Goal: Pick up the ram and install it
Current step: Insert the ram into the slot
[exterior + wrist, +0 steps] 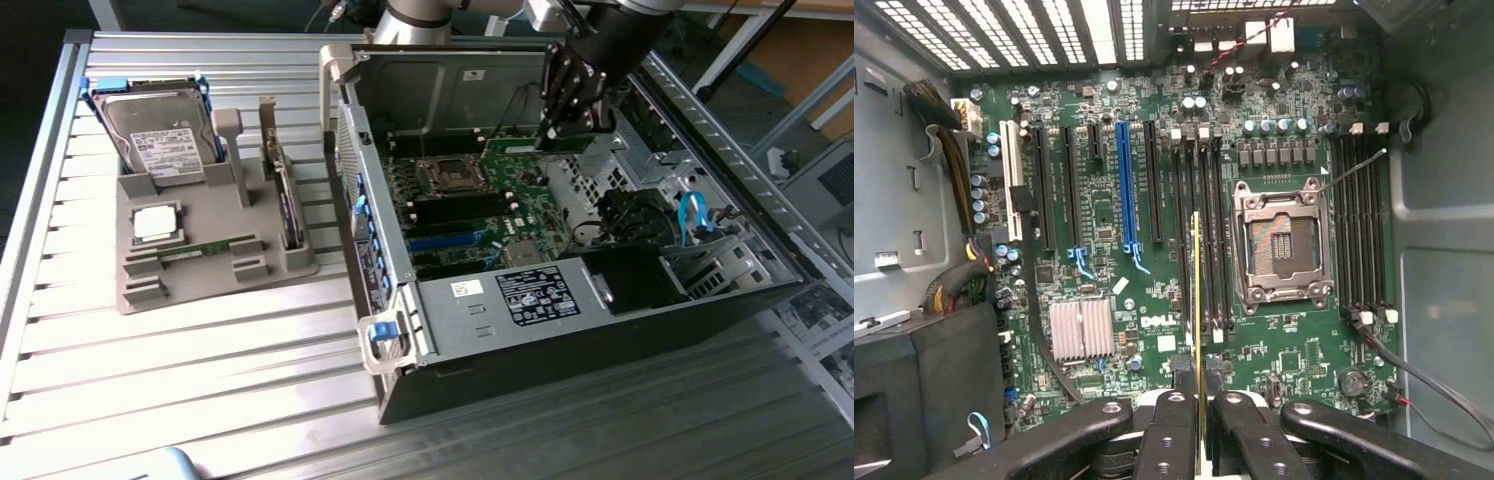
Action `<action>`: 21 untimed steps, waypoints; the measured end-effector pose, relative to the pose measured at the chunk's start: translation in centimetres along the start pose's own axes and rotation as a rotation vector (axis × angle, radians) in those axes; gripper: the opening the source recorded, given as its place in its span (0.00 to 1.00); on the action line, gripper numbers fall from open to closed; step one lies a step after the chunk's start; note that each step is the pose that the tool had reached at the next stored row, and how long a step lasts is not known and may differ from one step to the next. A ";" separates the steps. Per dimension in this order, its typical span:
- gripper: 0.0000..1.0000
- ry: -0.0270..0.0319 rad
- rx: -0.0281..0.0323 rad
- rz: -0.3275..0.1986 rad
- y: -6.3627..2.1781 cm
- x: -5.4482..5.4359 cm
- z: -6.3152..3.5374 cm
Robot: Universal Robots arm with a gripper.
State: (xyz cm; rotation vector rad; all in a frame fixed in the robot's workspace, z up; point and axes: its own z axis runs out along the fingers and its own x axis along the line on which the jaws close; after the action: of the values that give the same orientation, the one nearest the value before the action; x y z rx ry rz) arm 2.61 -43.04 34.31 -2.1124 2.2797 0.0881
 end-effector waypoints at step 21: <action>0.14 0.0000 0.0000 0.000 -0.02 0.1 1.25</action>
State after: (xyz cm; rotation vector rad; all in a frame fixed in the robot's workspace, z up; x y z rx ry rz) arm 2.61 -43.03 33.06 -2.1124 2.2797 0.0881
